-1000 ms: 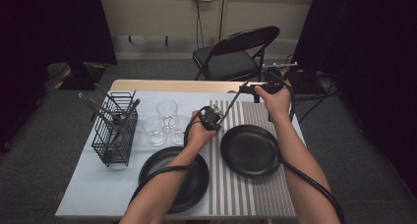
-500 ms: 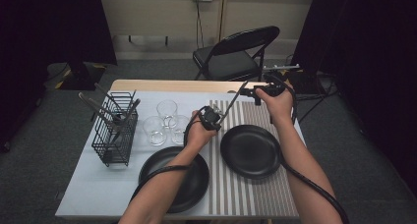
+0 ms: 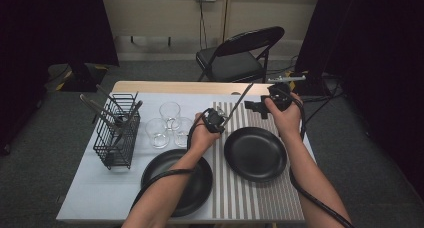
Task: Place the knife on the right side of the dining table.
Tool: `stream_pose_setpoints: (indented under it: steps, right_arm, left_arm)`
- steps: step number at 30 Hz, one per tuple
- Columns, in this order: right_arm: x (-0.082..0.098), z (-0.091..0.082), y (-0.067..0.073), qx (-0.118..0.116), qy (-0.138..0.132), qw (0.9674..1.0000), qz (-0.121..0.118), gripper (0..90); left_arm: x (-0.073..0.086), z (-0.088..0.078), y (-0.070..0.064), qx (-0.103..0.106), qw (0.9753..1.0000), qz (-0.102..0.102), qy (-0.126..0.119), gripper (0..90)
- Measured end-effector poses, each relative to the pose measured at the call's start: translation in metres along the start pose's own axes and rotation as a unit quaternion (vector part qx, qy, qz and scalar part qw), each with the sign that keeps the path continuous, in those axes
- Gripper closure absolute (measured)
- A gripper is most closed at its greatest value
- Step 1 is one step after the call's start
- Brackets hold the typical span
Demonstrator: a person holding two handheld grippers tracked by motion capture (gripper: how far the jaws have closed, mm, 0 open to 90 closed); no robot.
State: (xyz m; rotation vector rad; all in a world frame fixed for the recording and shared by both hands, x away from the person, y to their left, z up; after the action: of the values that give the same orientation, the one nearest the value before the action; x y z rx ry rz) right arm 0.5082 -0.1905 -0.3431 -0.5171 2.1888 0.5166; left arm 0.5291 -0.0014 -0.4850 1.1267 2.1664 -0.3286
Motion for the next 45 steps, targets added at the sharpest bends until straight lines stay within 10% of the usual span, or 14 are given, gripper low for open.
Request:
stream_pose_setpoints:
  steps: [45]
  right_arm:
    - [0.027,-0.014,0.001,-0.004,-0.001,0.9999,-0.01,23.0]
  left_arm:
    - [-0.002,0.0,-0.004,-0.013,0.9998,0.013,0.011,89.3]
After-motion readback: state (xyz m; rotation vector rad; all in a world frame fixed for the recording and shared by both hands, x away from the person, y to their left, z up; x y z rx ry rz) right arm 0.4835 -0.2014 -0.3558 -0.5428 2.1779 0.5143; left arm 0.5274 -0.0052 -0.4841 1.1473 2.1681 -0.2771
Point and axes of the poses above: each handheld gripper's, and its own axes: z roughly forward along the jaws, x roughly out of its underside, y roughly to its left, the point moved 3 cm from there along z, roughly forward along the jaws, and after that the axes turned 1 degree about z, right-handed, at the moved point
